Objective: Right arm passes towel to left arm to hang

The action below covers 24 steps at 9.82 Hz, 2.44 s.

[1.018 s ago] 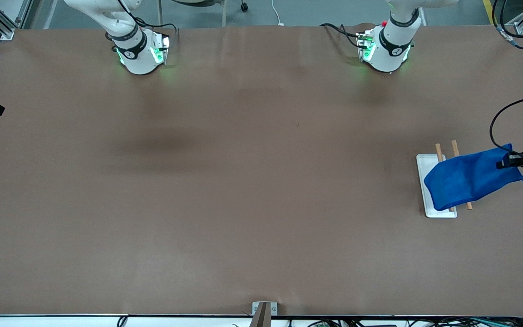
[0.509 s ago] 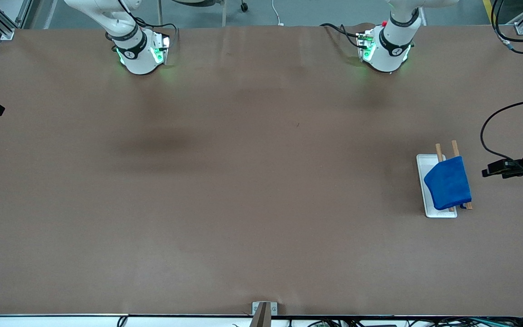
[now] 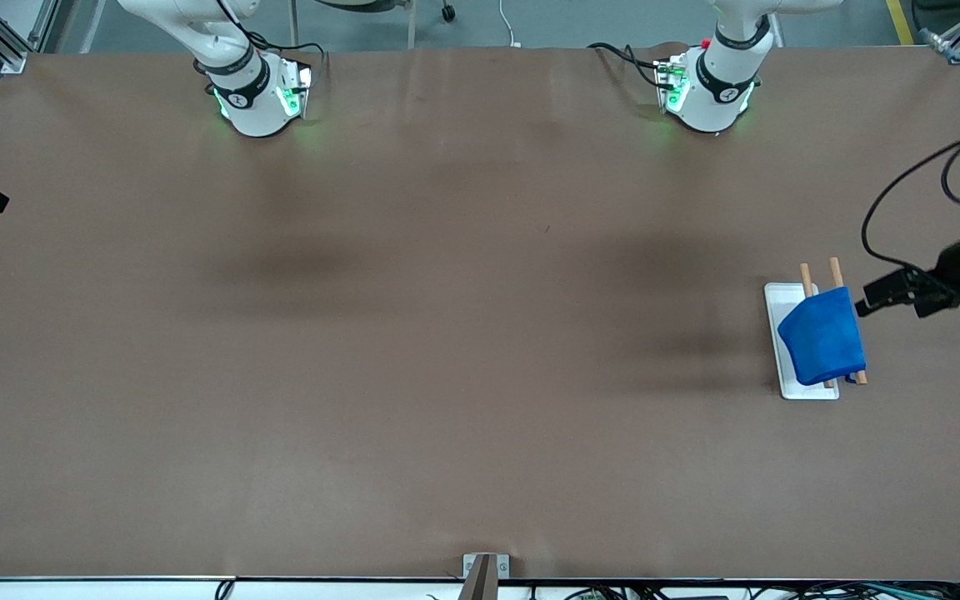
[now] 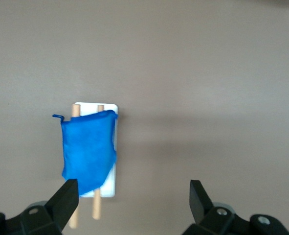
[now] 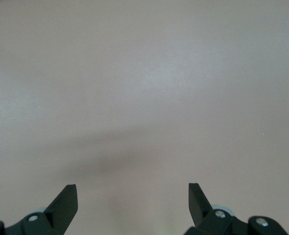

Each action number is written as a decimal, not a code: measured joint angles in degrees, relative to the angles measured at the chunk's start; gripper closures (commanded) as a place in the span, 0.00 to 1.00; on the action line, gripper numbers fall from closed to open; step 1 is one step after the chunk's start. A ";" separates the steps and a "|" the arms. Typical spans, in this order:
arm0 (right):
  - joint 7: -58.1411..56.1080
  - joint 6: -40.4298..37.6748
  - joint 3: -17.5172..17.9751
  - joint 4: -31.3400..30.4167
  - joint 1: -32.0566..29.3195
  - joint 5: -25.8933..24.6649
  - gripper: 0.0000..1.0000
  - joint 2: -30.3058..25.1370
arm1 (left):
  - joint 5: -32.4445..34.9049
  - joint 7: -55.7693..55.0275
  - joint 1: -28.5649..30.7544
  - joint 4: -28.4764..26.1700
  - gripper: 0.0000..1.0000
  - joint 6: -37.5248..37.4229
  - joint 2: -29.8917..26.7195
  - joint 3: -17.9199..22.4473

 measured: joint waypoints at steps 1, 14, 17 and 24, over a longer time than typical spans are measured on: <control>0.00 -0.02 0.03 0.00 0.01 0.00 0.00 0.00 | 2.69 -5.93 -0.03 -0.06 0.00 -1.25 -2.53 -4.24; 0.00 -0.05 -0.05 -0.01 -0.15 0.00 0.00 0.05 | 6.75 -12.50 2.04 12.56 0.00 -19.17 -5.08 -10.62; 0.00 -0.05 -0.05 -0.01 -0.16 0.00 0.00 0.06 | 7.08 -12.50 1.99 12.16 0.01 -19.17 -5.11 -11.89; 0.00 -0.05 -0.11 -0.01 -0.38 0.00 0.00 0.06 | 7.09 -8.25 2.18 12.16 0.01 -19.17 -5.23 -11.43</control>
